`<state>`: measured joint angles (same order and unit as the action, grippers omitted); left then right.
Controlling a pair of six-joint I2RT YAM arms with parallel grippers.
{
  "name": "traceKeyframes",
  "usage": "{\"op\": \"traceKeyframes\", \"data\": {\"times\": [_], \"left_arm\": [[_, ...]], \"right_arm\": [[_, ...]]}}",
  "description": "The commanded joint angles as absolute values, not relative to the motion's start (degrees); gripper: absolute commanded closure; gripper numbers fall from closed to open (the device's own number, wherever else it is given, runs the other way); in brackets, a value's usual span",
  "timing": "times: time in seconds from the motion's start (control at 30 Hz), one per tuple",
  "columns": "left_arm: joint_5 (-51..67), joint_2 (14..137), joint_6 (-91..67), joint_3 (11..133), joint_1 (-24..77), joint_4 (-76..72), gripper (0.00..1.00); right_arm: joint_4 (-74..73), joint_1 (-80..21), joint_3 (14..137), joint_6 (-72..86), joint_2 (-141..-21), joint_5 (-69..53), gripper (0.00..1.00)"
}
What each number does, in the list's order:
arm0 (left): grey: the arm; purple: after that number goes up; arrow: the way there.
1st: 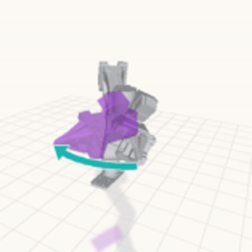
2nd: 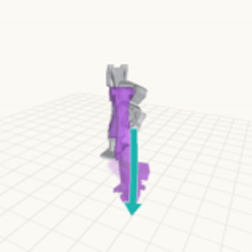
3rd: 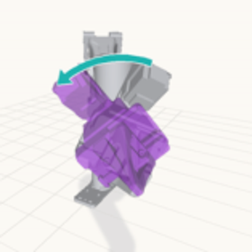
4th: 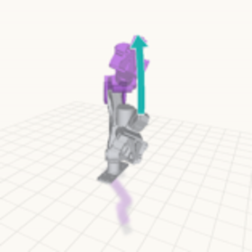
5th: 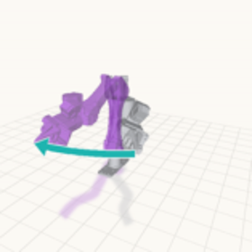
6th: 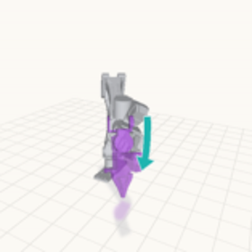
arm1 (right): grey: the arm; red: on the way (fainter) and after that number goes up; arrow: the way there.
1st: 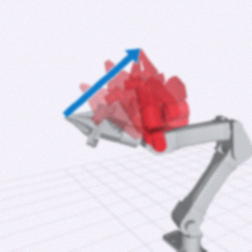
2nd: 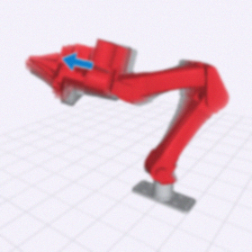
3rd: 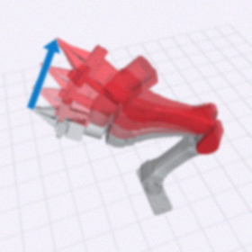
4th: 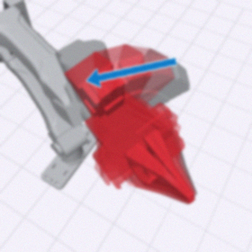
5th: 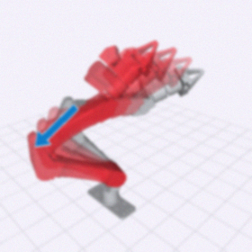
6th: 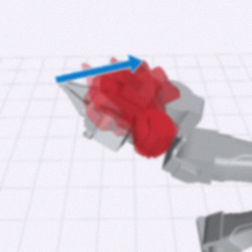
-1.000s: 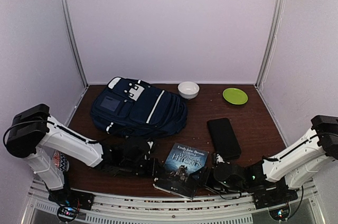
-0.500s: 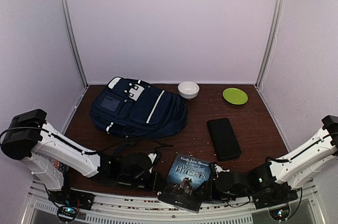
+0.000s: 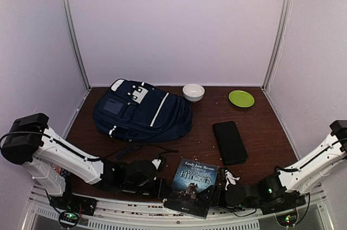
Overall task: Pack the student bag
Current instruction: Pick up the book from the center of the board.
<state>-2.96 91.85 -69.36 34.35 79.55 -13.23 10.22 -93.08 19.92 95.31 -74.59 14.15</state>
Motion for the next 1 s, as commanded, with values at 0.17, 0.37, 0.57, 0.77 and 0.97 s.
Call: {"op": "traceKeyframes", "data": {"times": [0.17, 0.37, 0.57, 0.77, 0.97], "left_arm": [[9.43, 99.47, -69.15, 38.67, 84.93, -19.91, 0.97], [10.97, 101.26, -68.69, 38.80, 85.25, -23.55, 1.00], [11.43, 101.07, -67.39, 38.96, 85.25, -24.64, 1.00], [11.47, 100.99, -67.78, 37.59, 85.25, -27.43, 1.00], [11.51, 101.05, -68.37, 36.33, 85.17, -29.90, 0.99]], "right_arm": [[41.00, -96.01, 14.63, 96.40, -84.67, 8.35, 0.45], [48.59, -95.03, 15.91, 87.74, -81.58, 11.72, 0.55], [39.91, -94.58, 19.85, 80.55, -73.00, 14.09, 0.54], [38.22, -94.56, 21.60, 77.44, -69.68, 13.98, 0.54], [44.03, -94.56, 19.85, 77.50, -68.38, 14.79, 0.50]]}}
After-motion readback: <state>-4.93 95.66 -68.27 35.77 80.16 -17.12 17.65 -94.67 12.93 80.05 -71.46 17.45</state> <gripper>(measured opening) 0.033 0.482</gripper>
